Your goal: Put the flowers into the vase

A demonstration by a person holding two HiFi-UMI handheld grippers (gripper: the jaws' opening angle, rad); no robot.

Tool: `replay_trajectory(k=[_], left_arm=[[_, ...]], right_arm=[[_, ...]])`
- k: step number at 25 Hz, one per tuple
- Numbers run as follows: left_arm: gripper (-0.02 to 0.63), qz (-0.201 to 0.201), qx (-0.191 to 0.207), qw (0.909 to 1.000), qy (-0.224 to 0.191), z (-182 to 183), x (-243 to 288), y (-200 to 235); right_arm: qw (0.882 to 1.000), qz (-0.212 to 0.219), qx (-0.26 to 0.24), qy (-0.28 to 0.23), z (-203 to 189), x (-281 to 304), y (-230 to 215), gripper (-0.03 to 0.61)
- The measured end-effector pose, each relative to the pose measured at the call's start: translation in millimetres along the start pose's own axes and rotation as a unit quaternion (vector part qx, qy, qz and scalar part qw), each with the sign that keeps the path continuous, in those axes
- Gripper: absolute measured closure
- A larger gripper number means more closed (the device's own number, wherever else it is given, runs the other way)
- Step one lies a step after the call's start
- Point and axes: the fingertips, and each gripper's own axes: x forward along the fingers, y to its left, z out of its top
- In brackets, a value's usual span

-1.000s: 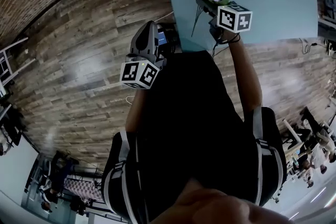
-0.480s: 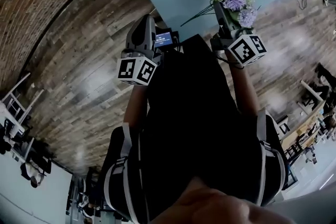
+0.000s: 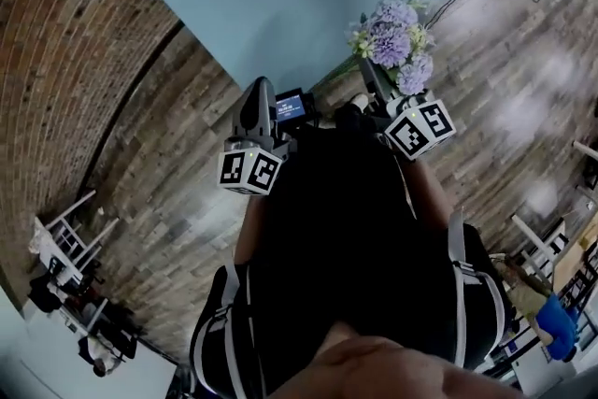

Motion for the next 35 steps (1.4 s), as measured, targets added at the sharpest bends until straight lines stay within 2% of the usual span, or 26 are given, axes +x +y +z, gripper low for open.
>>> replay_trajectory(k=[5, 9, 12, 18, 22, 25, 28, 31, 35], left_arm=[[0.595, -0.049, 0.024, 0.9974, 0.047, -69, 51, -116], [0.595, -0.091, 0.060, 0.9917, 0.069, -92, 89, -184], [0.595, -0.114, 0.079, 0.9865, 0.087, -105, 114, -218], [0.595, -0.144, 0.092, 0.9777, 0.121, -138, 156, -267], [0.595, -0.164, 0.074, 0.9758, 0.124, -151, 220, -290], [0.595, -0.175, 0.052, 0.9759, 0.119, -146, 284, -291], [0.595, -0.181, 0.030, 0.9773, 0.105, -135, 332, -294], [0.595, -0.182, 0.015, 0.9782, 0.100, -129, 358, -300], [0.595, -0.168, 0.018, 0.9786, 0.118, -130, 382, -292]], right_arm=[[1.000, -0.024, -0.006, 0.004, 28, -71, -71, 0.446], [0.999, -0.041, 0.004, -0.019, 56, -120, -111, 0.446], [0.997, -0.067, 0.003, -0.031, 73, -142, -140, 0.446], [0.993, -0.106, 0.007, -0.061, 107, -170, -188, 0.446], [0.989, -0.134, -0.019, -0.058, 145, -171, -237, 0.446], [0.986, -0.152, -0.042, -0.050, 173, -144, -273, 0.446], [0.986, -0.153, -0.037, -0.046, 196, -118, -305, 0.446], [0.986, -0.160, -0.023, -0.041, 212, -102, -331, 0.446], [0.984, -0.174, -0.017, -0.044, 231, -84, -356, 0.446]])
